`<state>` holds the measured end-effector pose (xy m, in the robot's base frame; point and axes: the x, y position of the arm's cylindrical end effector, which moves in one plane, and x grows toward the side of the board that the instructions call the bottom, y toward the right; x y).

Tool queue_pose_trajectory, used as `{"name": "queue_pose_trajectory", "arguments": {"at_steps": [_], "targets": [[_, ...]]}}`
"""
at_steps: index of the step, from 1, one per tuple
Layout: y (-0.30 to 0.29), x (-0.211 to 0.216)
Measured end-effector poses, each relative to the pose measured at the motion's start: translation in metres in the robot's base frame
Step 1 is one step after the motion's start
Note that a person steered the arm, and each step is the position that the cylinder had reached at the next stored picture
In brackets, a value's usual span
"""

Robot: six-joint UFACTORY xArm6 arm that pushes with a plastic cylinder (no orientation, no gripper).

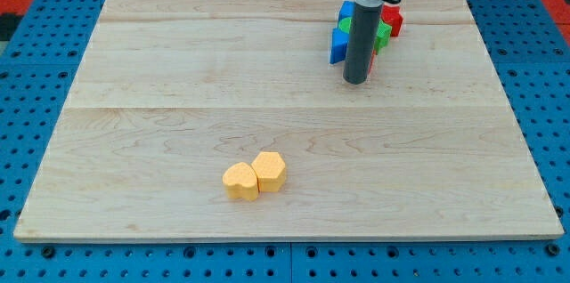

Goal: Point at the yellow heart

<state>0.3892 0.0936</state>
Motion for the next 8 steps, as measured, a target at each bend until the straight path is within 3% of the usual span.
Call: {"name": "queue_pose_trajectory", "arguments": {"at_steps": [3,4,6,7,8], "targets": [[0.017,-0.018],[0.009,0.004],[-0.146,0.022],[-0.205,0.074],[-0.214,0.123]]}}
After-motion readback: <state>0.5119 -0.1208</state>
